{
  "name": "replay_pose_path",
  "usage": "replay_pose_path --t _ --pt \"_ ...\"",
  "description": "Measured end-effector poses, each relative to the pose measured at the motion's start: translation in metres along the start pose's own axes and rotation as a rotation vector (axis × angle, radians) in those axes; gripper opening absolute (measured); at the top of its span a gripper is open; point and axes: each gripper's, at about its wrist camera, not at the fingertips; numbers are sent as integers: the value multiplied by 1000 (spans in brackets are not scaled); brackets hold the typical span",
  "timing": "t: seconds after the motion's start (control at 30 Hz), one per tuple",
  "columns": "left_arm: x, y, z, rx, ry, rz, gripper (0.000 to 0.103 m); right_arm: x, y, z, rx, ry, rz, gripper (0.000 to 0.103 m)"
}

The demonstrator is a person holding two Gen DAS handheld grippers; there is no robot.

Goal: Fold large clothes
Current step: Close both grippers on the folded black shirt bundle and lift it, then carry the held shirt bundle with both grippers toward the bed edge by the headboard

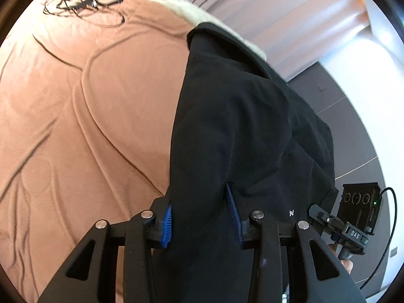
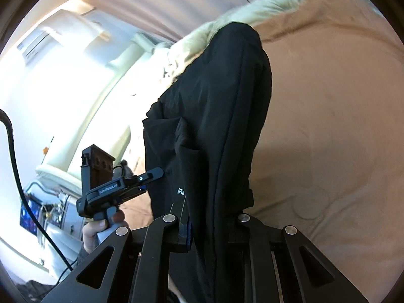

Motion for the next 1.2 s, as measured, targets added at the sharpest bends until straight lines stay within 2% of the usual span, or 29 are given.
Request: replay_pose_path --t 0.2,0.47,0.8,1.13,1.2 --pt "-2 -69 -2 25 2 99 38 -10 -12 -73 -18 -123 30 17" --pt "-5 -171 -26 -9 -5 223 38 -14 0 -152 -78 -233 34 17" --pt "7 -300 -91 -90 -61 384 38 -14 70 -241 -190 -347 -40 17" --pt "14 -411 -160 -162 -99 481 37 6 148 -317 -280 -419 -121 17" --pt "16 -433 -177 -172 -113 502 33 11 167 -333 -297 -426 -139 17"
Point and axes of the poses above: each gripper's, at about its wrist camera, not at the fingertips, and y roughly the way its jaws point, z to its right, x to its underside, and after that the axes turned 1 degree about y, right-handed
